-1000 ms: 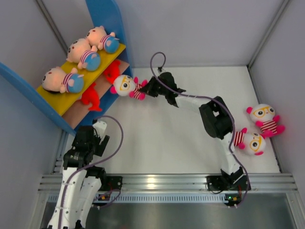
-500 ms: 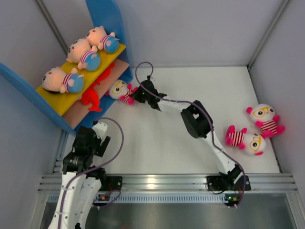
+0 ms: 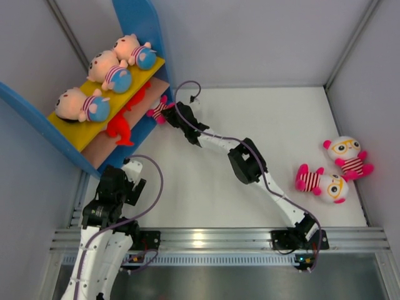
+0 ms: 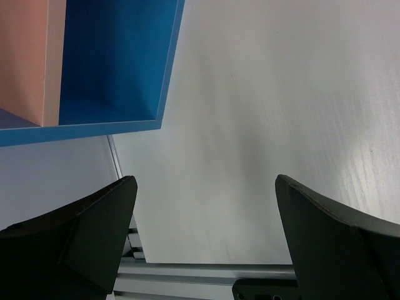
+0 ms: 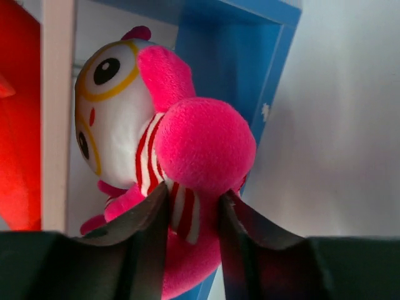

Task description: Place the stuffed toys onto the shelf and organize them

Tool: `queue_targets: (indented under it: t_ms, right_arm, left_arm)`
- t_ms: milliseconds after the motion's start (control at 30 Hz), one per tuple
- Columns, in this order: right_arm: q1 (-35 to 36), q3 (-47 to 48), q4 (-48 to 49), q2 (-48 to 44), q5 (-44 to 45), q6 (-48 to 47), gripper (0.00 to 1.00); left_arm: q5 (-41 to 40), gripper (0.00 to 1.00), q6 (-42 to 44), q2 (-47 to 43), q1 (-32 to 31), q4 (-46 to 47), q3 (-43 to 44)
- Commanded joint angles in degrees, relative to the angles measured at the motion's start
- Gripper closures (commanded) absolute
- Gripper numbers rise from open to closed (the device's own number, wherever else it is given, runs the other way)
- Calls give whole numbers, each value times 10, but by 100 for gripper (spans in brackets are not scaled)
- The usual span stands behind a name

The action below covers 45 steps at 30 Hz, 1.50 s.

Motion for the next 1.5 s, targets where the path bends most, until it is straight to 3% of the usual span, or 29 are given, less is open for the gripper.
queue_targets:
  t_ms: [0, 67, 233, 333, 433, 533, 633, 667, 700, 800, 1000, 1100, 1467]
  right_arm:
    - [19, 40, 83, 30, 70, 27, 64]
    - [19, 51, 87, 38, 78, 12, 55]
    - [14, 61, 116, 58, 70, 5, 45]
    - [12, 79, 132, 77, 69, 2, 49]
    - [12, 96, 155, 89, 69, 4, 63]
    - [13, 104, 165, 93, 80, -6, 64]
    - [13, 122, 168, 100, 95, -15, 49]
    - [13, 130, 162, 98, 95, -18, 35]
    - [12, 127, 154, 94, 88, -23, 31]
    - [6, 72, 164, 51, 60, -41, 22]
    - [-8, 2, 164, -15, -11, -54, 17]
    - [-8, -23, 159, -43, -44, -69, 0]
    - [-25, -207, 153, -196, -83, -120, 1]
  left_arm:
    - [-2, 2, -6, -4, -3, 31, -2]
    - [-1, 2, -6, -5, -4, 31, -1]
    - [0, 2, -5, -3, -4, 30, -1]
    - [-1, 2, -5, -3, -3, 31, -1]
    - [-1, 2, -5, 1, 0, 31, -1]
    - [-1, 2, -5, 8, 3, 31, 0]
    - [0, 2, -6, 8, 9, 31, 0]
    - [1, 2, -5, 9, 10, 31, 0]
    - [1, 2, -5, 8, 13, 31, 0]
    - [2, 2, -4, 10, 15, 31, 0]
    - [2, 2, -3, 12, 16, 30, 0]
    - [2, 2, -3, 13, 17, 30, 1]
    - [4, 2, -2, 14, 22, 30, 3]
